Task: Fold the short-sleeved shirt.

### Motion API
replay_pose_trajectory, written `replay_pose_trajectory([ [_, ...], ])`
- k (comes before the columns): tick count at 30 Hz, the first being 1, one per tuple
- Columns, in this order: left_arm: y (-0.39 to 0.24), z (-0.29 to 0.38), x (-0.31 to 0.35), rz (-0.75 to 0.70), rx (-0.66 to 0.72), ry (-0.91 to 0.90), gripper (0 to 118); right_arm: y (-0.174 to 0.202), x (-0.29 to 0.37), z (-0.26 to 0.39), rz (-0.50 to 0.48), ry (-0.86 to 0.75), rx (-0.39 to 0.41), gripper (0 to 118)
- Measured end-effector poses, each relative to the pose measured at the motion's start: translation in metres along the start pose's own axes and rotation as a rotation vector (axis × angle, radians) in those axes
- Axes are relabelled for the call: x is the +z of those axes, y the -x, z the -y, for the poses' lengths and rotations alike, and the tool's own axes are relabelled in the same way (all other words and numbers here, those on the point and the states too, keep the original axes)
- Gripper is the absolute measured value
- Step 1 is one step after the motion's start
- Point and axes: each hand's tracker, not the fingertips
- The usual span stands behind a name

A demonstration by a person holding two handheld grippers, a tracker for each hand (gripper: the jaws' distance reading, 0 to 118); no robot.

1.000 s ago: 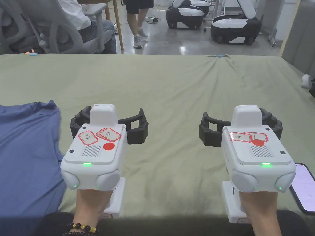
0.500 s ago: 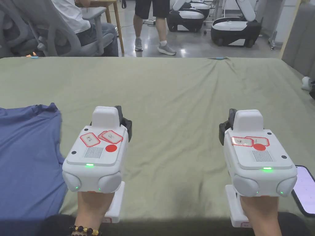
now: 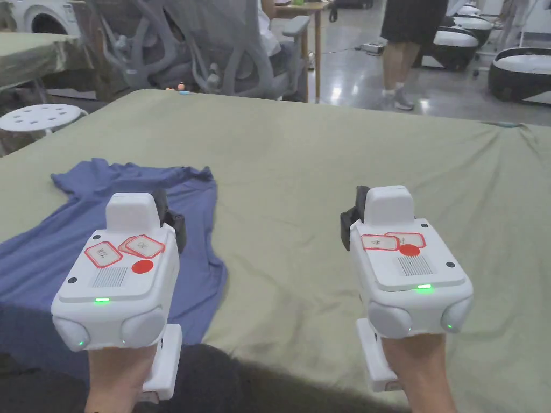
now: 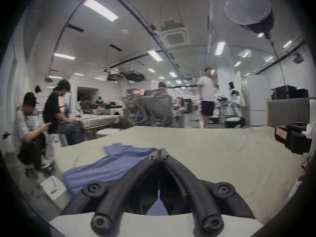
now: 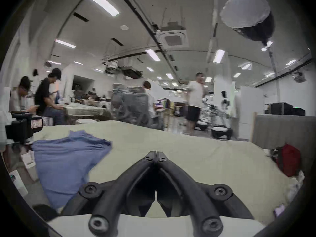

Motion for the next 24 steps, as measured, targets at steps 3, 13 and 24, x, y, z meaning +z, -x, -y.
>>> replay_pose_trajectory([
  [3, 0.042, 0.004, 0.009, -0.103, 0.0, 0.015, 0, 0.043, -0.01, -0.007, -0.079, -0.009, -0.01, 1],
  [13, 0.062, 0.011, 0.001, -0.113, 0.02, 0.055, 9, 0.074, -0.015, -0.009, -0.13, 0.012, -0.003, 1],
  [24, 0.046, -0.006, -0.215, 0.134, -0.035, 0.59, 114, 0.071, -0.059, 0.003, -0.129, 0.044, 0.003, 1],
])
